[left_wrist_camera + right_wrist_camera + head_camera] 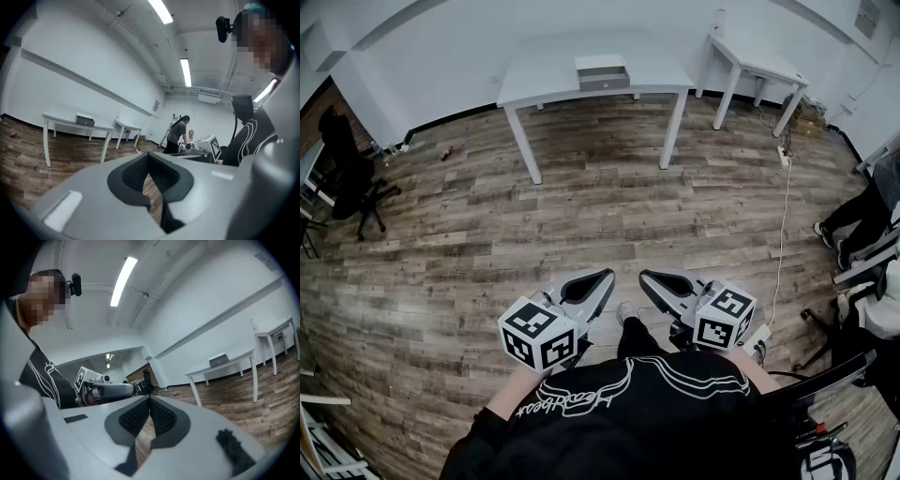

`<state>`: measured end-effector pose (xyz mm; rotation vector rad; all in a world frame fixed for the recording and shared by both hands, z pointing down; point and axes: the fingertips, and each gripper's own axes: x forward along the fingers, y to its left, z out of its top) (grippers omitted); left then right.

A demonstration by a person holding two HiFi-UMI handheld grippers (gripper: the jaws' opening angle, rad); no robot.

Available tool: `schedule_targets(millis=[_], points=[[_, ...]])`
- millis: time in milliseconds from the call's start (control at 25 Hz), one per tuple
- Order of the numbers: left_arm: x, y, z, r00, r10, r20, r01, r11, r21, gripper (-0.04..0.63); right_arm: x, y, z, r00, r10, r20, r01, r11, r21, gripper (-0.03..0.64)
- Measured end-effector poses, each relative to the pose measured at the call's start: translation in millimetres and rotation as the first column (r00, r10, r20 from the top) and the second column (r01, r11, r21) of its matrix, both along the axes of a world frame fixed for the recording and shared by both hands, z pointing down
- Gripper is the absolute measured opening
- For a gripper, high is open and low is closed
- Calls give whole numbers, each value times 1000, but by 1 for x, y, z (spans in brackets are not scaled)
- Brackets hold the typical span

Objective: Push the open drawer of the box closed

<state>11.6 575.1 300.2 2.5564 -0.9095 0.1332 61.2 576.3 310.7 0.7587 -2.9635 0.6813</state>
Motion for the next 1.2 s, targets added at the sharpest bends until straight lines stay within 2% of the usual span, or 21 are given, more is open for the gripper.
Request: schedule_targets(millis=[160, 400, 600, 840, 1200], points=[[9, -67, 17, 1000, -6, 28, 6, 1000, 4, 8, 8, -72, 17, 1000, 1, 5, -1, 1000, -14, 11], [14, -192, 34, 999, -54, -9, 53, 995, -79, 8, 16, -195, 29, 1000, -28, 10, 29, 999, -41, 11], [33, -291, 26, 998, -60, 14, 60, 997, -56, 8, 36, -291, 27, 999, -38, -4, 38, 999, -25, 11], [36, -355, 12, 997, -76, 31, 77, 997, -18, 8, 40, -360, 9, 999, -48, -3, 48, 999, 19, 11], [22, -451, 28, 997, -68, 23, 69, 997, -45, 8, 25, -454, 18, 999, -42, -10, 42, 999, 8, 11]])
